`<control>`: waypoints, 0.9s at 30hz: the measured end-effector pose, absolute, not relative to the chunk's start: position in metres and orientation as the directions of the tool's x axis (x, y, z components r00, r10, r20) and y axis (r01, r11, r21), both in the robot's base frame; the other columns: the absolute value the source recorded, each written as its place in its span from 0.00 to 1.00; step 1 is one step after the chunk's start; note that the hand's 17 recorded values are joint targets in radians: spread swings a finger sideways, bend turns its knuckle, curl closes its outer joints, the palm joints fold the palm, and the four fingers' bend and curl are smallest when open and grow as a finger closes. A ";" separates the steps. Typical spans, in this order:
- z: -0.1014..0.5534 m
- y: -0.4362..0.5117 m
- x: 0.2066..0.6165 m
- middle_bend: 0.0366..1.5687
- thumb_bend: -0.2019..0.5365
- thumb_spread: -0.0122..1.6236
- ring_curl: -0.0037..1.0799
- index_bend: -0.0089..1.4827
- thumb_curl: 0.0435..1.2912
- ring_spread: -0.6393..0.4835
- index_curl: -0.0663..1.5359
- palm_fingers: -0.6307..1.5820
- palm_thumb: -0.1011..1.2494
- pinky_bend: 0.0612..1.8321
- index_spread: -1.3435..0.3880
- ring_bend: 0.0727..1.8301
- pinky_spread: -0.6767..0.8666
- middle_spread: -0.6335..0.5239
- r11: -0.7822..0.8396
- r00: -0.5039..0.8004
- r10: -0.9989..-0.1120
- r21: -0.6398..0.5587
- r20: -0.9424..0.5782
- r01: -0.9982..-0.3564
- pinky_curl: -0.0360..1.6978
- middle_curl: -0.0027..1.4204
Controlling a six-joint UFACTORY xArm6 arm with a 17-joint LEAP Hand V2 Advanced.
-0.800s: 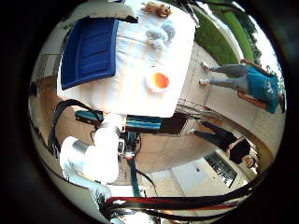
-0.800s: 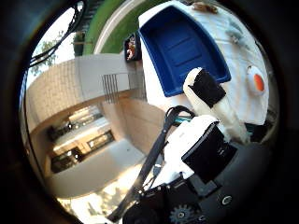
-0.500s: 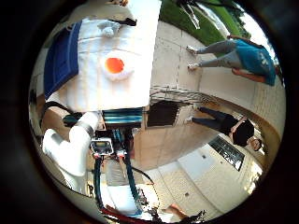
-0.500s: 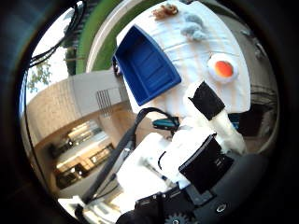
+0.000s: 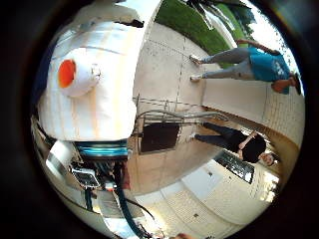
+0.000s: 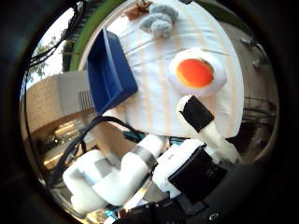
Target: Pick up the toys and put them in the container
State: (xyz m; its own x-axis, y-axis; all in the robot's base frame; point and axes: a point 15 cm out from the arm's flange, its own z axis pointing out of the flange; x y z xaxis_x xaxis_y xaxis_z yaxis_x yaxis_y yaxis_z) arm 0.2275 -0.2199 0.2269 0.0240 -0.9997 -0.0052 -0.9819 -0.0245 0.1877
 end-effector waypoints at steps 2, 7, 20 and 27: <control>0.215 -0.217 0.231 0.10 0.24 0.74 0.31 0.12 0.25 0.81 0.21 0.37 0.54 0.32 0.69 0.16 0.72 0.58 -0.036 0.036 -0.999 0.187 -0.004 -0.982 0.11 0.24; 0.185 -0.213 0.239 0.10 0.24 0.73 0.31 0.12 0.25 0.81 0.21 0.39 0.55 0.32 0.70 0.16 0.72 0.57 -0.043 0.040 -0.999 0.205 -0.020 -0.978 0.11 0.24; 0.172 -0.198 0.259 0.43 0.26 0.69 0.54 0.10 0.29 0.66 0.16 0.77 0.68 0.50 0.59 0.57 0.70 0.44 -0.091 0.109 -0.993 0.281 0.046 -0.955 0.15 0.41; 0.203 -0.191 0.257 0.60 0.29 0.66 0.65 0.25 0.37 0.56 0.16 0.80 0.80 0.72 0.48 0.65 0.64 0.38 -0.078 0.092 -0.995 0.325 0.027 -0.942 0.24 0.54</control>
State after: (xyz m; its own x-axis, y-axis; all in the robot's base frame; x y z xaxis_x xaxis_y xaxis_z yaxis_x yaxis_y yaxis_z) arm 0.2569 -0.1907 0.2033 0.0920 -0.9954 0.0272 -0.9425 -0.0782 0.3250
